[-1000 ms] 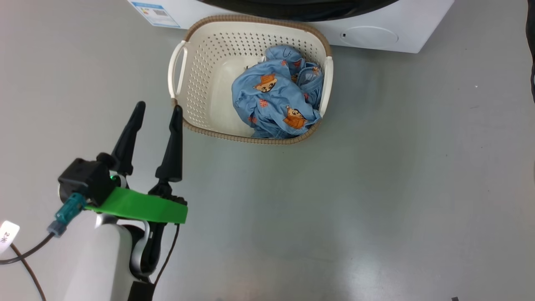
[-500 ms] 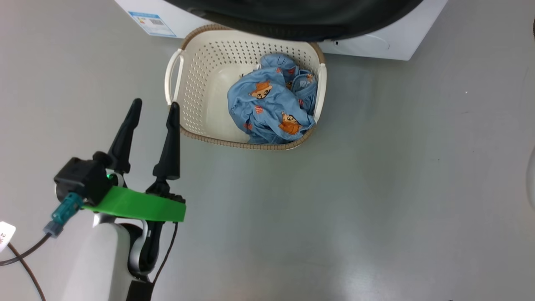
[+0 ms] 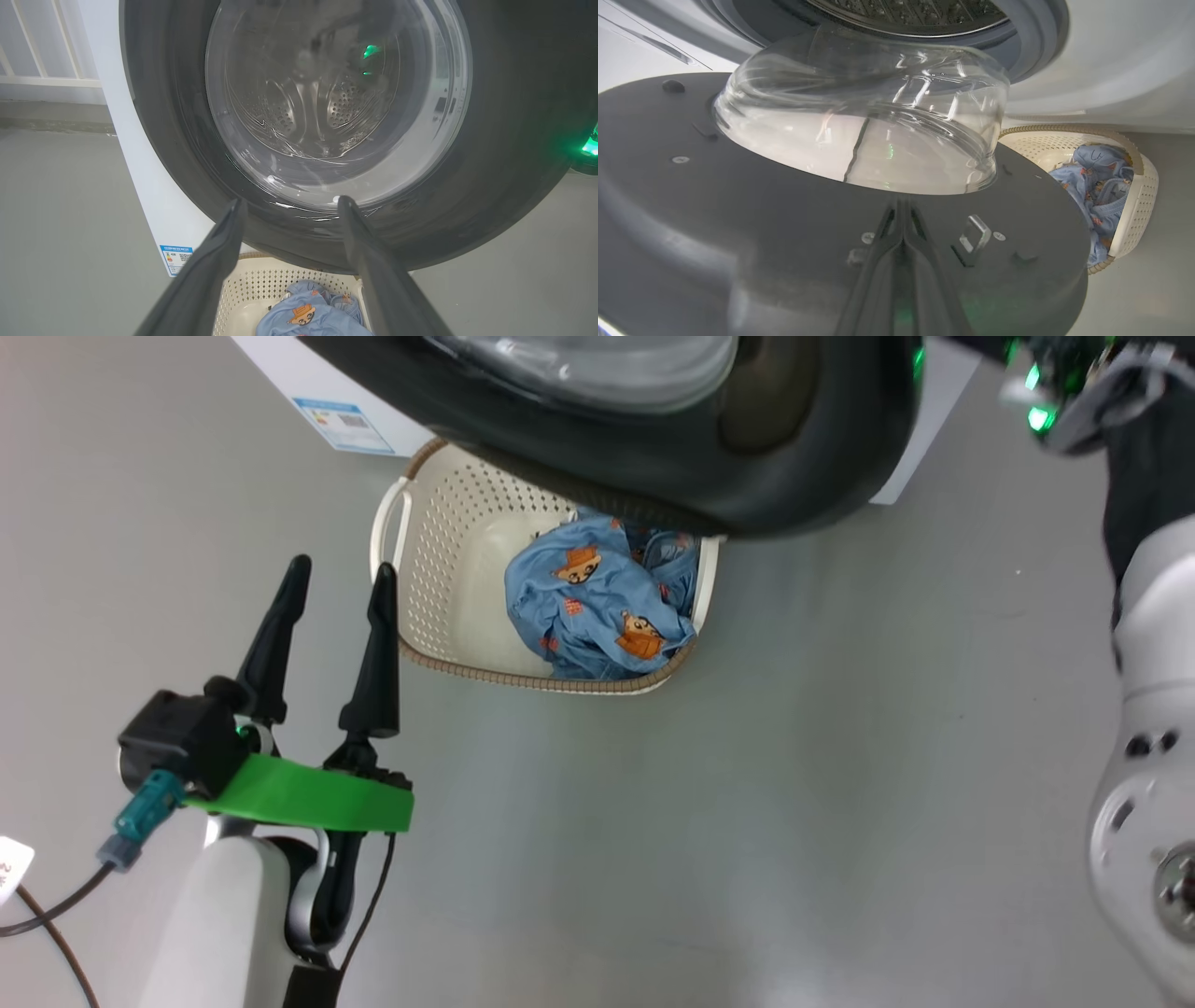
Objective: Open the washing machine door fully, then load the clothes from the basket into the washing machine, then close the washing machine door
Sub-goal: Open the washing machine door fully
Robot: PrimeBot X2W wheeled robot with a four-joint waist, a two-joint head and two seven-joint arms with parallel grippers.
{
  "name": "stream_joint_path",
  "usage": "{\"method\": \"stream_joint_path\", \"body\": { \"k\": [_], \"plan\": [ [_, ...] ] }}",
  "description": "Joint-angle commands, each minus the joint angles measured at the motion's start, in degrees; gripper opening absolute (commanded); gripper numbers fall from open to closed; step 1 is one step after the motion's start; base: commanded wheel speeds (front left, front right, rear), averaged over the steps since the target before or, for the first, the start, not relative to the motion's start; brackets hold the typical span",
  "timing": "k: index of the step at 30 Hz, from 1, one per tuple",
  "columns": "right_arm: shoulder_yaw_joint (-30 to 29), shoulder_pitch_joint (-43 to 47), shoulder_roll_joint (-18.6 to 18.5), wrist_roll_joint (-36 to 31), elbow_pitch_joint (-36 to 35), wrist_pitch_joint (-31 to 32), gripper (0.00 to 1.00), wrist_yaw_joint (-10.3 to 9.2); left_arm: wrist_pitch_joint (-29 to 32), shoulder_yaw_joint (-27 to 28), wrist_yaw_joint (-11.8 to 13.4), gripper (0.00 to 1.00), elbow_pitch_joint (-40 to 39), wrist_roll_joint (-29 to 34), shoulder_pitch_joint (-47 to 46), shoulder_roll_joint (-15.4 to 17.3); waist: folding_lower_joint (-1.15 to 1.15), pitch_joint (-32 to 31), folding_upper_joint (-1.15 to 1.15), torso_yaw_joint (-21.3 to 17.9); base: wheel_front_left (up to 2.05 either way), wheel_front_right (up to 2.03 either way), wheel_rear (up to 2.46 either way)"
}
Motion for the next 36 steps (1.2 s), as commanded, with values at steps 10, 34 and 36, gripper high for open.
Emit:
{"method": "stream_joint_path", "body": {
  "k": [10,34,36],
  "plan": [
    [15.08,14.65,1.95,15.03,-13.01,3.57,0.00,0.18,-0.37,0.81,-0.08,1.00,-1.39,1.57,2.17,2.51,0.00,-3.84,0.00,-0.32,0.00,0.00,0.00],
    [42.05,28.83,1.95,33.51,-22.68,-6.48,0.00,0.18,-0.37,1.11,-0.08,1.00,-0.75,1.63,4.49,2.53,0.00,-7.31,0.00,1.77,0.00,0.00,0.00],
    [43.97,28.89,1.95,34.64,-22.31,-7.68,0.00,0.18,-0.37,1.14,-0.08,1.00,-0.64,1.61,4.45,2.47,0.00,-7.38,0.00,1.91,0.00,0.00,0.00]
  ]
}}
